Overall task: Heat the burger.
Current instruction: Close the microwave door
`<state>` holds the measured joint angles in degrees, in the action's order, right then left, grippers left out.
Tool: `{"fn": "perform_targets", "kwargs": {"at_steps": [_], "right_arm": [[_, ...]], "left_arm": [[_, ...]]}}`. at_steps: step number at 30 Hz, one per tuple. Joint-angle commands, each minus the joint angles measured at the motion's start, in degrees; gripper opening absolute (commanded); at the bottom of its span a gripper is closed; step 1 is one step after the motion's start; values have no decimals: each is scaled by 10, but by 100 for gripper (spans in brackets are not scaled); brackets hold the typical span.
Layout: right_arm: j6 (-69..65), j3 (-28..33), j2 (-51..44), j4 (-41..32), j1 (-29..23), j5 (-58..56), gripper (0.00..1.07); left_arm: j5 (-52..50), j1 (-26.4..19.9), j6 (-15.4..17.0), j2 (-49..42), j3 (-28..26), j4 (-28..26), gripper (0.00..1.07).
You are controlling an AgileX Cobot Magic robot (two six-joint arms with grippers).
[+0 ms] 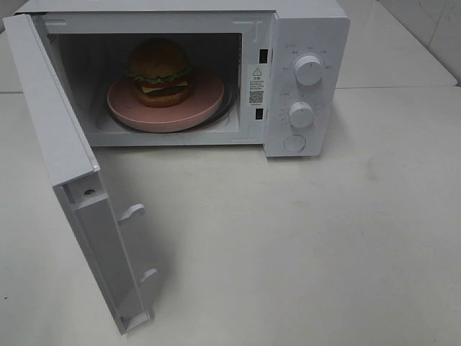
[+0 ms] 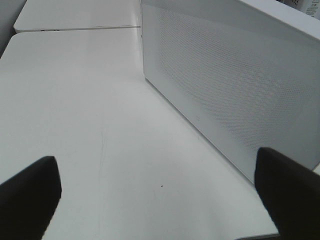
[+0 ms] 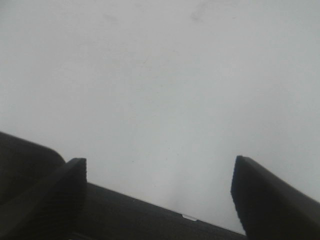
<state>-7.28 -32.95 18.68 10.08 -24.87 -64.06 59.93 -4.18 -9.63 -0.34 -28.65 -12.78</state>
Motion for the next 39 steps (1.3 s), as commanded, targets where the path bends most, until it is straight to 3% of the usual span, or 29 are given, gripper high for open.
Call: {"fn": "perform_targets", "kwargs": {"at_steps": [1, 5, 20, 39], "right_arm": [[3, 15, -25, -1, 28, 23, 76], [6, 39, -69, -8, 84, 46, 76], [9, 39, -176, -17, 177, 46, 76], [10, 39, -205, -17, 182, 46, 76]], "left_arm": [[-3, 1, 2, -11, 2, 0, 100], [-3, 1, 2, -11, 2, 0, 100], [-3, 1, 2, -11, 2, 0, 100], [-3, 1, 2, -10, 2, -1, 100]]}}
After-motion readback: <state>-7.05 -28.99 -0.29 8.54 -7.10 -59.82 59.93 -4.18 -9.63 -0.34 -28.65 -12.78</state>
